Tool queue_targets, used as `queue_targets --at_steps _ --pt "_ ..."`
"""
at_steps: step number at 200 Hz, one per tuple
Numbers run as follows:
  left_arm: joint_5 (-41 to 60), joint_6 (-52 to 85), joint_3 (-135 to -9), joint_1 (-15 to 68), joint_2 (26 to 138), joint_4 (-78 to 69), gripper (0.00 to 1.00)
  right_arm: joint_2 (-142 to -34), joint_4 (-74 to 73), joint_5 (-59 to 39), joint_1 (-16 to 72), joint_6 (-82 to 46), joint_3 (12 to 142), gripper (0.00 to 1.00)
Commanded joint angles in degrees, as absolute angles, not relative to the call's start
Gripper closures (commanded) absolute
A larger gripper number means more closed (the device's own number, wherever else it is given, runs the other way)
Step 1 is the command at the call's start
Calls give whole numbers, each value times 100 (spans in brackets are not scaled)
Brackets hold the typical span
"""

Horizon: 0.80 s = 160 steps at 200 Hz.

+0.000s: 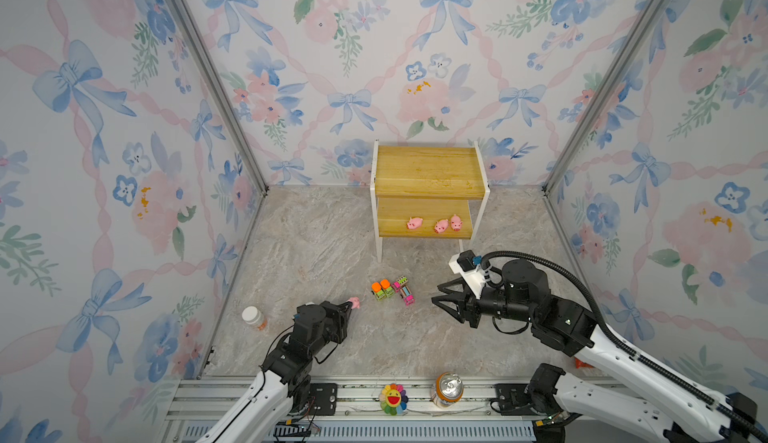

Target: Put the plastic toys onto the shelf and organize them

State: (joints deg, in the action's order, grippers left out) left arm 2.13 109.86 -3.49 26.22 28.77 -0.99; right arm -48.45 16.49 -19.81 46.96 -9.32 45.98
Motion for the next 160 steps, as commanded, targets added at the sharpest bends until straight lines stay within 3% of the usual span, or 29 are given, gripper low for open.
queue_targets --at_steps 1,68,83,160 --pt "202 11589 -433 2597 3105 12 100 -4731 1496 -2214 4568 -835 4489 55" --pt "198 11766 -541 2593 3992 -742 100 -4604 1353 -2456 4270 -888 4222 55" --pt "147 11668 -553 2590 4035 -739 85 -4584 1335 -2491 4202 -886 4188 55" --pt "-72 11765 -221 2584 3638 -537 76 -4671 1212 -2763 3956 -931 4143 54"
